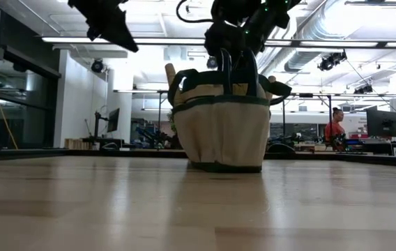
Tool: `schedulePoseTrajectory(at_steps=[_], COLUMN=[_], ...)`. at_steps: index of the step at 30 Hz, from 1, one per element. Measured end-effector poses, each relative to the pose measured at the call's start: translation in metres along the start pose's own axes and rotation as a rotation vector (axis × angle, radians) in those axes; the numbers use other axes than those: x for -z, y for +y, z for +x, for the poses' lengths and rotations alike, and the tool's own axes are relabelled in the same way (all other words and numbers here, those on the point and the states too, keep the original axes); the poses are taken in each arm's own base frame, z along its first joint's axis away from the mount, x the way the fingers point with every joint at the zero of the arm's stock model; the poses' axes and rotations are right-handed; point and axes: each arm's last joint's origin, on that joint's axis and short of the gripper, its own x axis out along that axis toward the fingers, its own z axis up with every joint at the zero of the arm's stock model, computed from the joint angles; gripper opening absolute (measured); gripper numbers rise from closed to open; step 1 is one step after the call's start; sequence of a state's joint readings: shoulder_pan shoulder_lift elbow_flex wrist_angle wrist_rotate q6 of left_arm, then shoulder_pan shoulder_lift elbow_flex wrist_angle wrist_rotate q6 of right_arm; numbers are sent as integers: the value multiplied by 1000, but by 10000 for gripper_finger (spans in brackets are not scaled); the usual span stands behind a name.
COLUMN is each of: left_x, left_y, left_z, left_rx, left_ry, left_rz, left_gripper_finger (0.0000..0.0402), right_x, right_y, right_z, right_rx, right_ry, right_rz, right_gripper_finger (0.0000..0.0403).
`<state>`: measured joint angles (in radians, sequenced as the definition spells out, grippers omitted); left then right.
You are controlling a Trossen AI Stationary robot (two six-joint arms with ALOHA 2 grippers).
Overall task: Pick & Place Garden tools in Gardening bag
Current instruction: Put the red gloves into the brown gardening bag, then return to Home Position
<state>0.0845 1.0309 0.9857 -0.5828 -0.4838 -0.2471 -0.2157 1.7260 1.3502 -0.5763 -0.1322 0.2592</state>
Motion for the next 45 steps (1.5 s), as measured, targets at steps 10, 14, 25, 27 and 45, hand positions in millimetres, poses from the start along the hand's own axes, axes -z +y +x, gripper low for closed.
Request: schedulePoseTrajectory(at_steps=[10,14,25,27,45], left_x=[-5,-8,1,1,62], left_y=[8,10,10,8,-16], left_z=[-18,-25,-28,-29,-15], left_rx=[54,86,186,192,420], left_ry=[-88,-123,-22,-27,-361], left_rz=[-71,-92,-181,-153,-230], left_gripper_finger=[0,0,0,0,0], right_x=[-4,3,47,60,170], right_y=[5,7,8,7,-22], right_z=[-36,-72,-158,-168,-142], right_rx=[17,28,113,91,-367], right_ry=[-96,-111,-97,-142,-764], right_rz=[15,-24,-108,-99,68], right_gripper_finger=[2,2,5,4,3])
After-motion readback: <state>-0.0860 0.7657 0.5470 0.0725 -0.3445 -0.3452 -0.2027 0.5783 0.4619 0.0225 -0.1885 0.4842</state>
